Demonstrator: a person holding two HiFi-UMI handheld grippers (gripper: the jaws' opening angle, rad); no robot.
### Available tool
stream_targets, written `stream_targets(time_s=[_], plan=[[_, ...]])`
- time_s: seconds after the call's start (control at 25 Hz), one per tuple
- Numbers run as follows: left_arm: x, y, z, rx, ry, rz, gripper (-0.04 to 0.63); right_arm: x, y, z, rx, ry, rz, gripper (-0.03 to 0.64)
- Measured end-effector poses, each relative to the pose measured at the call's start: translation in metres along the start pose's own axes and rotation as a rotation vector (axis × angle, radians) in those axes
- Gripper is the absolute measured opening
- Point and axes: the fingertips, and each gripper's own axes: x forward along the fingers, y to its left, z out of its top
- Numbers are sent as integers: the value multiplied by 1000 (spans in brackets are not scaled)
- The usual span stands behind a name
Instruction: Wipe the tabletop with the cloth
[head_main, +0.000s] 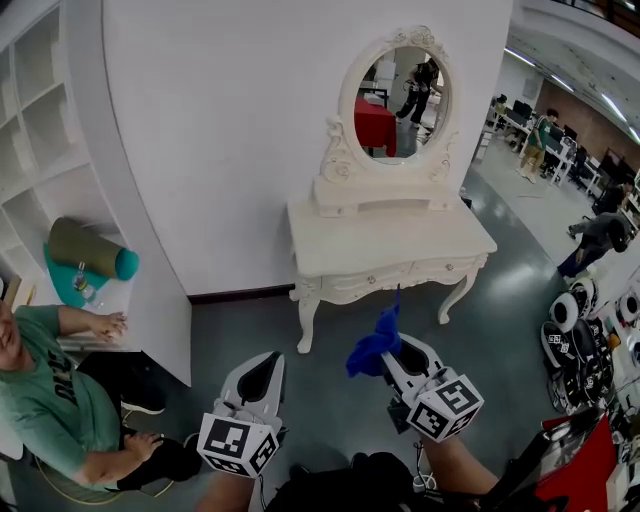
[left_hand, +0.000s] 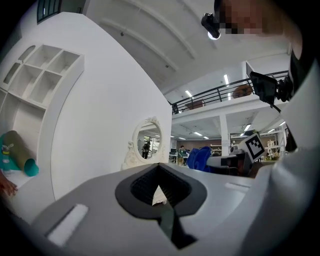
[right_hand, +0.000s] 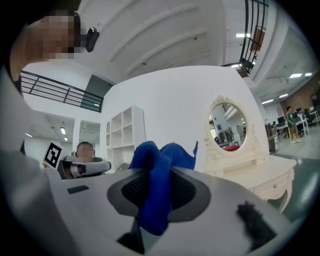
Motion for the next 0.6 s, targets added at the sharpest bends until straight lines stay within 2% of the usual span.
stream_targets(time_s=[0.32,0.6], plan=[[2,14,-12,-23,30,-39,6,21,4,-7,10,20,6,94],[43,31,-11,-31,30,14,6,54,-35,-8,32,22,49,94]])
